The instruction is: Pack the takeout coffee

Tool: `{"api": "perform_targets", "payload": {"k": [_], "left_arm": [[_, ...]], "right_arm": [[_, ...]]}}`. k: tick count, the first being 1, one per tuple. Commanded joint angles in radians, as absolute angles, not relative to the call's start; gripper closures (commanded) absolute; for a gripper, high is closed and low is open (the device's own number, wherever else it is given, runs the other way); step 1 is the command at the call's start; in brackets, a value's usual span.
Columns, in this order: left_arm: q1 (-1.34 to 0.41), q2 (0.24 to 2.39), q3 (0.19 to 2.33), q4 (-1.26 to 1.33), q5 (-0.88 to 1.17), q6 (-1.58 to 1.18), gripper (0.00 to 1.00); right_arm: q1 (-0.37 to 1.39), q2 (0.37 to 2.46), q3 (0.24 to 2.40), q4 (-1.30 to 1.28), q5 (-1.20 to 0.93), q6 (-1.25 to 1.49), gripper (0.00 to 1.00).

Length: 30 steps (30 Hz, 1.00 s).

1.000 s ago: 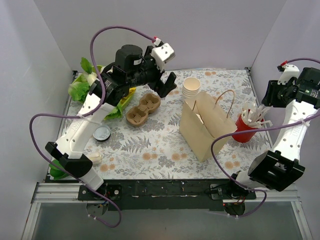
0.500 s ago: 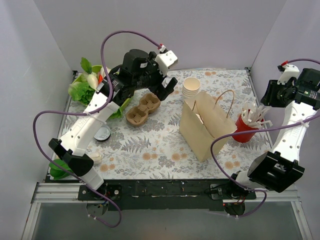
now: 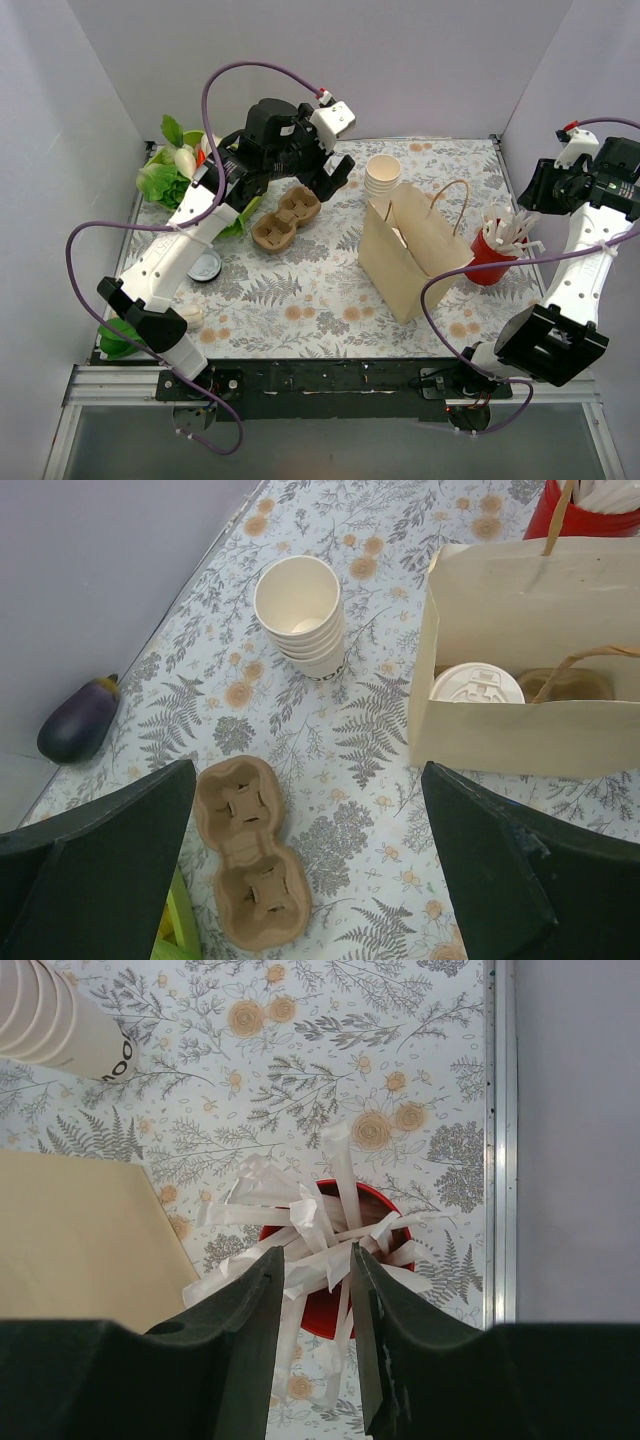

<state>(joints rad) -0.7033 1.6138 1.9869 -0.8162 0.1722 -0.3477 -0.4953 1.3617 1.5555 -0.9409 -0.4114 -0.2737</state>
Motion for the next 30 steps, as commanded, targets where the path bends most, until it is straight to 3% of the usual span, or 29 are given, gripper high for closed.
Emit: {"api": "perform_targets", "payload": {"k": [1,26,30], "left_arm": [[-0.699,1.552,2.016,-0.824,0.209,-0.344,0.02],[-0.7,1.497,1.948,-0.839,0.23,-0.334,0.02],[-0.699,1.5,1.948,-0.841,0.232,-0.334,0.02]], "right_arm": [[-0.499,1.339,1.589,-0.951,-0.439,-0.259,0.59],[-0.499,1.423,1.585,-0.92,-0.334,-0.279,0.59],[-0.499,1.437,1.583,-0.91,-0.336,-0.273,0.63]]}}
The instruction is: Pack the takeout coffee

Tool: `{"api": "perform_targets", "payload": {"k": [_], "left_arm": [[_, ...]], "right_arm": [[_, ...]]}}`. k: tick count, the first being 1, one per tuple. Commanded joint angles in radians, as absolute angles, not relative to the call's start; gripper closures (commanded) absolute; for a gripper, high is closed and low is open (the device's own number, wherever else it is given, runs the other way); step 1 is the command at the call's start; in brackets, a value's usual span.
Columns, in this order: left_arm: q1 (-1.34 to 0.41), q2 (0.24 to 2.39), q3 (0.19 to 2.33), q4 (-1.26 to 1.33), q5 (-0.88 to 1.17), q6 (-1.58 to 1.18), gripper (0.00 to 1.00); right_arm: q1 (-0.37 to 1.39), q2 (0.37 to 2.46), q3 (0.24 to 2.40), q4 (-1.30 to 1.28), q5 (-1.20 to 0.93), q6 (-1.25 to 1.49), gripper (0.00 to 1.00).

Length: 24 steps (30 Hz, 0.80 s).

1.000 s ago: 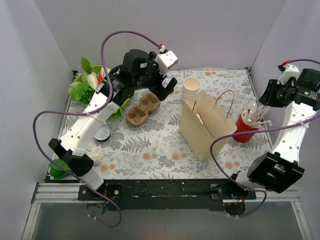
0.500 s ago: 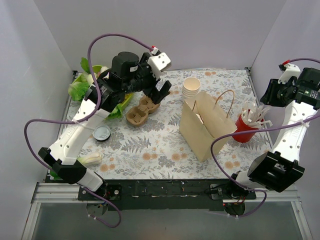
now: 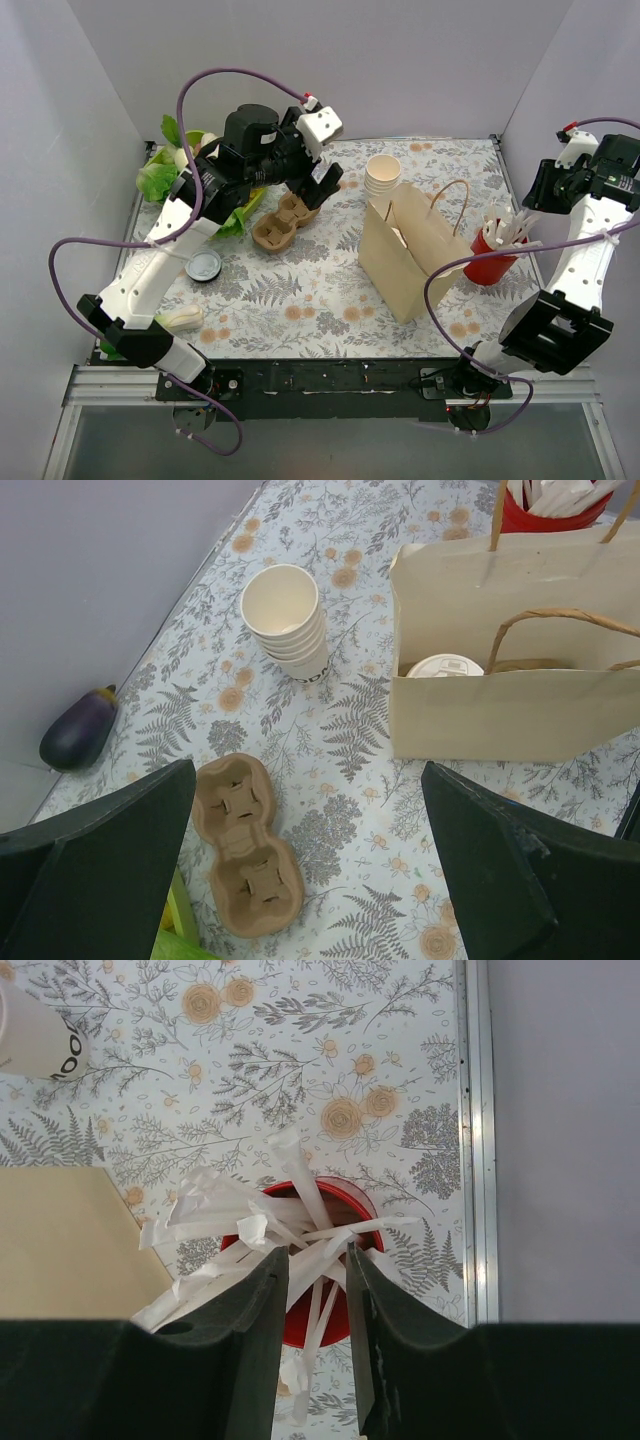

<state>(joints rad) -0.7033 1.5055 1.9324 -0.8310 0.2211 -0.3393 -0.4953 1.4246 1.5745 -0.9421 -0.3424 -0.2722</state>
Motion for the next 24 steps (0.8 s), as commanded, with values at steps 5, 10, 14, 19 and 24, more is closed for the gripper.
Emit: {"api": "perform_targets", "payload": {"k": [5,10,14,19,24], "left_arm": [[-0.699,1.508,1.954,-0.841,0.232,-0.331,0.02],[-0.701,1.516,1.957,-0.842,0.233,-0.328,0.02],[-0.699,1.523,1.968,-0.842,0.232,-0.328,0.02],[-0.699,1.54,1.986,-0.842,0.238,-0.327,0.02],[-0.701,1.546,1.993,-0.842,0.244,-0.327,0.02]], "right_arm": [[-0.499,1.454,1.577,-0.908,-0.333,-0.272,0.68],[-0.499,1.463,1.574,-0.905,-0.334,-0.268,0.74],[-0.499,1.468,1.591,-0.902,-0.334,-0.268,0.83],[-0.499,1.46,1.621,-0.902,-0.337,-0.276,0.96],[-0.499,1.414,1.706,-0.905,-0.33,-0.291,0.99]]}}
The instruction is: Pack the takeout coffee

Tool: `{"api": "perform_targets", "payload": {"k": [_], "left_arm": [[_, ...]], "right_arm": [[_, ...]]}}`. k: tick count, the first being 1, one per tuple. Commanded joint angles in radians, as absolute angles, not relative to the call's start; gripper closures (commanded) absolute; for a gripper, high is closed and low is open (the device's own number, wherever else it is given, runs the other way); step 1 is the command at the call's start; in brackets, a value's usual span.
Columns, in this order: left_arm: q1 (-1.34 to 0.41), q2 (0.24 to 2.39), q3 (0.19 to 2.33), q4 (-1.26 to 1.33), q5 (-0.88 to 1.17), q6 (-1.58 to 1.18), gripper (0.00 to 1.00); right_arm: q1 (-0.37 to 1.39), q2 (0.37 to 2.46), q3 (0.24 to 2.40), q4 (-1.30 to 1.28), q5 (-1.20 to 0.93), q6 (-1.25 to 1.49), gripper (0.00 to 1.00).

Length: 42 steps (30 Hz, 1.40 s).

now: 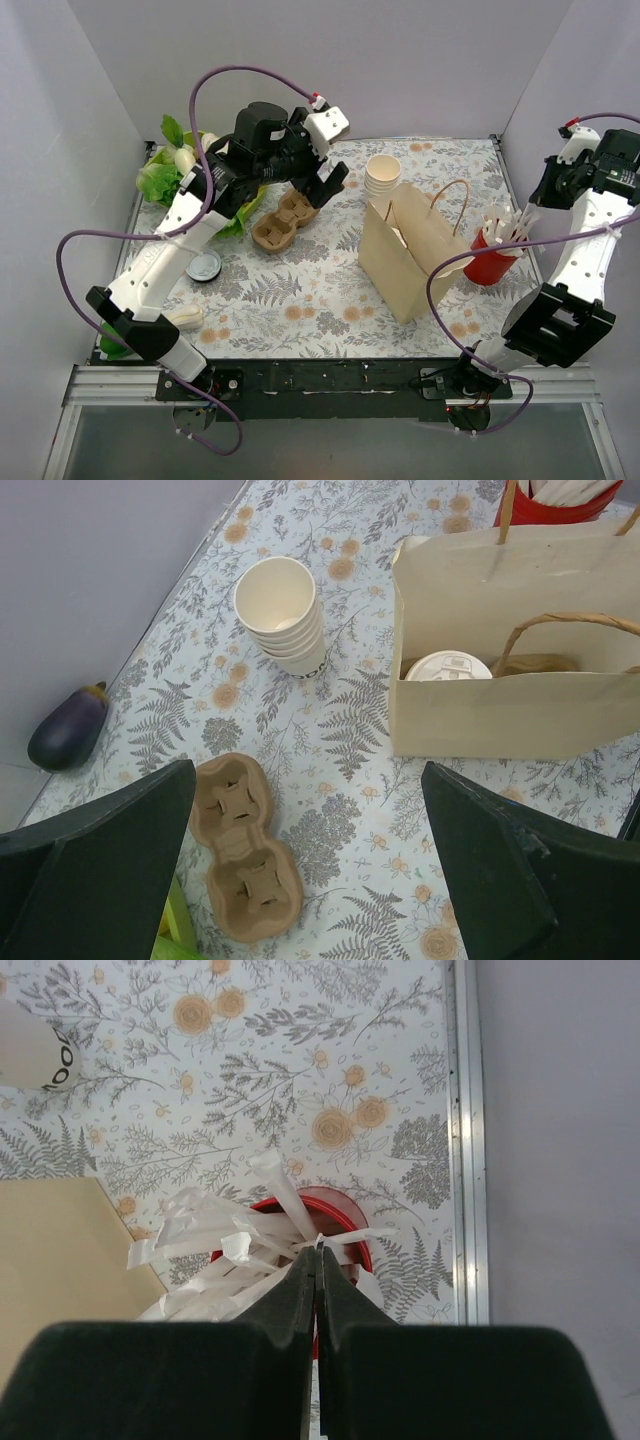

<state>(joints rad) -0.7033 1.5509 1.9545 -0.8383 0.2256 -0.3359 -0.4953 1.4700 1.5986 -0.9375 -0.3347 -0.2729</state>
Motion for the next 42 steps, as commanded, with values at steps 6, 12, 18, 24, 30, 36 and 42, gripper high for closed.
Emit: {"api": "perform_targets", "payload": {"k": [6,12,18,24,30,36,42], "left_arm": [[-0.701,1.56,2.003,-0.841,0.245,-0.327,0.02],[-0.699,1.586,1.991,-0.827,0.2,-0.322,0.02],[-0.695,1.609,1.95,-0.758,0.097,-0.296,0.02],[-0.661,1.663,1.965,-0.75,0.074,-0.316,0.02],[-0.66,1.671,1.954,-0.759,0.058,-0.33,0.02],[-0.66,1.657,1.942,-0.769,0.054,-0.319,0.02],[-0.66,1.631,1.914,-0.767,0.044,-0.311,0.02]], "right_arm": [[-0.499,1.333,1.868,-0.902,-0.341,-0.278,0.99],[-0.499,1.258,2.005,-0.856,-0.501,-0.247,0.99],[-0.499,1.18,2.025,-0.801,-0.78,-0.157,0.99],[-0.499,1.109,1.982,-0.626,-1.023,0.026,0.99],[-0.499,1.123,1.982,-0.467,-1.219,0.239,0.99],[-0.499,1.118,1.944,-0.664,-1.269,0.091,0.99],[-0.499,1.131,1.933,-1.109,-1.182,-0.253,0.99]]}}
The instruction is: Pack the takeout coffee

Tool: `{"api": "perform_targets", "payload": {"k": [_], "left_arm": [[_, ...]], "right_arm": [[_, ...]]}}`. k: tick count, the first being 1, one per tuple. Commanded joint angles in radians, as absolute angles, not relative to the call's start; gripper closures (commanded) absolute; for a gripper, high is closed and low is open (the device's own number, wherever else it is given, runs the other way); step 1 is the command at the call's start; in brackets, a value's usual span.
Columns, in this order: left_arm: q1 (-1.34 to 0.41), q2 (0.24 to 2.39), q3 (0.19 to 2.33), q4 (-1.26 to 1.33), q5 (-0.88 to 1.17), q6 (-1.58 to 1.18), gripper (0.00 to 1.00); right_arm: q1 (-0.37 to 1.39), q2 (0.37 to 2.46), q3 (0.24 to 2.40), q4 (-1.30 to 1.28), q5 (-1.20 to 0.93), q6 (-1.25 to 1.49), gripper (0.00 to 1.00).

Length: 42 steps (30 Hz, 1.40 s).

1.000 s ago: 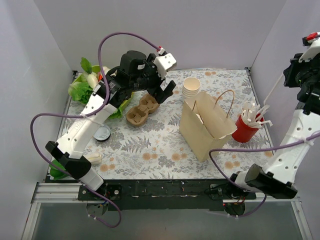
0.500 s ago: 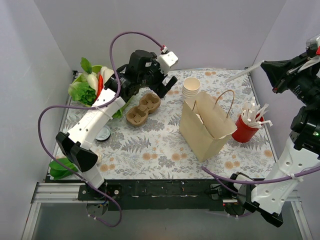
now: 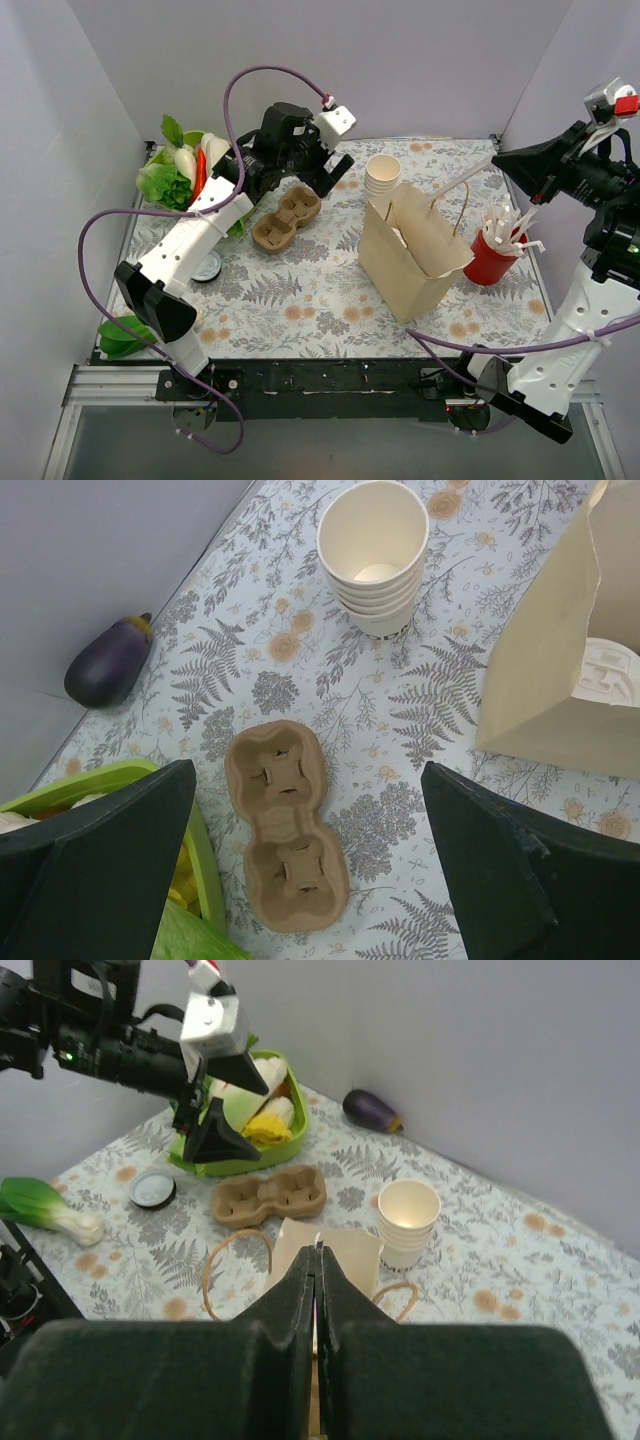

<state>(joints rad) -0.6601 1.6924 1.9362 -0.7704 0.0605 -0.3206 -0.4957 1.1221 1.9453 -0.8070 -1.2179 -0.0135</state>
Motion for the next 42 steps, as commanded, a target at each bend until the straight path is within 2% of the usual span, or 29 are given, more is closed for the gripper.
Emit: {"api": "perform_targets", "payload": {"k": [1,4,7,8,10,13,16,19,22,23,28,29,32,34,36,42], "left_arm": [[-0.658,1.628,1.91,-0.767,0.04,-0.31,0.02],[-0.66,1.618,1.899,-0.759,0.037,-0.302,0.02],[-0.66,1.614,1.885,-0.758,0.038,-0.302,0.02],[-0.66,1.617,1.884,-0.756,0.038,-0.302,0.02],[-0.66,1.618,1.885,-0.753,0.043,-0.307,0.02],[-0.66,1.628,1.896,-0.746,0.035,-0.313,0.02],[-0.66,1.637,1.898,-0.724,-0.02,-0.36,0.02],[-0.66,1.64,1.888,-0.7,-0.063,-0.406,0.02],[-0.657,1.641,1.882,-0.674,-0.106,-0.432,0.02],[-0.655,1.643,1.879,-0.669,-0.118,-0.44,0.02],[-0.608,1.652,1.894,-0.652,-0.133,-0.474,0.02],[-0.597,1.657,1.896,-0.65,-0.133,-0.474,0.02],[-0.574,1.664,1.907,-0.647,-0.138,-0.456,0.02],[-0.572,1.663,1.911,-0.637,-0.149,-0.445,0.02],[-0.574,1.658,1.919,-0.638,-0.155,-0.448,0.02],[-0.574,1.608,1.838,-0.614,-0.205,-0.448,0.02]], "right_arm": [[-0.499,1.128,1.925,-1.155,-1.163,-0.293,0.99],[-0.497,1.123,1.873,-1.259,-1.128,-0.406,0.99],[-0.497,1.129,1.841,-1.278,-1.114,-0.426,0.71],[-0.497,1.132,1.841,-1.269,-1.112,-0.417,0.58],[-0.497,1.146,1.865,-1.209,-1.097,-0.367,0.43],[-0.497,1.157,1.873,-1.071,-1.052,-0.255,0.36],[-0.497,1.152,1.841,-0.914,-1.06,-0.178,0.23],[-0.497,1.15,1.803,-0.769,-1.002,-0.126,0.21],[-0.492,1.198,1.812,-0.746,-0.861,-0.121,0.17],[-0.489,1.219,1.819,-0.753,-0.759,-0.114,0.08],[-0.395,1.452,1.968,-0.929,-0.383,-0.115,0.06],[-0.358,1.492,2.038,-1.013,-0.188,-0.13,0.05],[-0.226,1.658,2.187,-1.133,0.091,-0.123,0.04],[-0.164,1.771,2.313,-1.254,0.118,-0.092,0.03],[-0.118,1.786,2.384,-1.246,0.112,-0.072,0.03],[-0.057,1.51,2.12,-0.852,-0.003,-0.048,0.02]]}}
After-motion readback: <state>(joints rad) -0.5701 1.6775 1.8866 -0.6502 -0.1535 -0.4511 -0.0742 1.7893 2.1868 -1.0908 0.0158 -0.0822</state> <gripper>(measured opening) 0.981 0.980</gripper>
